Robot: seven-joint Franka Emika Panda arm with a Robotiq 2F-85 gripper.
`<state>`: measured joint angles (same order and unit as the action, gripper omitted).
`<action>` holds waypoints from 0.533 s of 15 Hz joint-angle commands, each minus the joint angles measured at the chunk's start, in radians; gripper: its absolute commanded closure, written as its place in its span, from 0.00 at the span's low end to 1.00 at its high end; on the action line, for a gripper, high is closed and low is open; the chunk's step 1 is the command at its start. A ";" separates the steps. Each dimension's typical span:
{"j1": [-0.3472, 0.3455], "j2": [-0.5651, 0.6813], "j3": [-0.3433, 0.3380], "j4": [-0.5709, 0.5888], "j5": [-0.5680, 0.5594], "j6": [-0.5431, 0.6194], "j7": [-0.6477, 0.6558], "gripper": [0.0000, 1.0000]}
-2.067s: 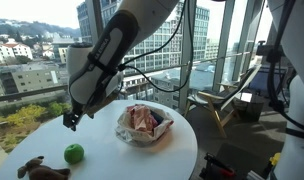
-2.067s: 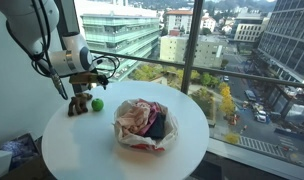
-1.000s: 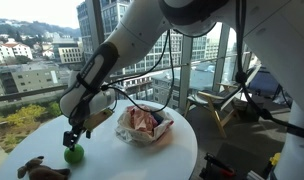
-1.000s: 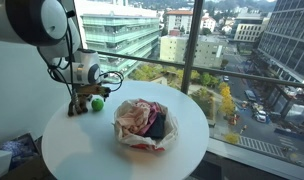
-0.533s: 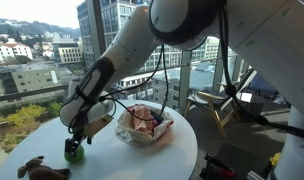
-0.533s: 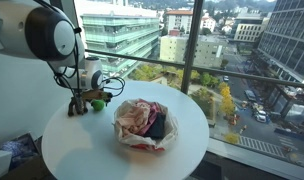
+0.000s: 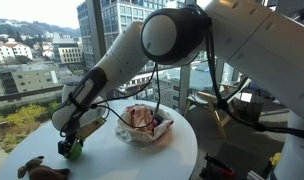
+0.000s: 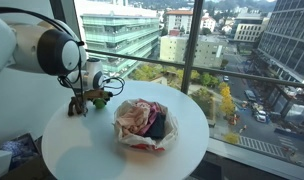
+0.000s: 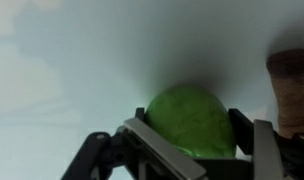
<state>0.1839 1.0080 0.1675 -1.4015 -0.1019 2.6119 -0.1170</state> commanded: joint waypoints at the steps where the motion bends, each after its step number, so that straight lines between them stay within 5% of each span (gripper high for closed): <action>1: 0.022 0.017 -0.013 0.054 0.001 -0.016 -0.009 0.43; 4: 0.028 -0.067 -0.039 -0.035 -0.003 -0.005 0.029 0.43; 8: 0.071 -0.267 -0.165 -0.232 -0.035 0.007 0.182 0.43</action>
<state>0.2133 0.9309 0.0985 -1.4388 -0.1064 2.6140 -0.0588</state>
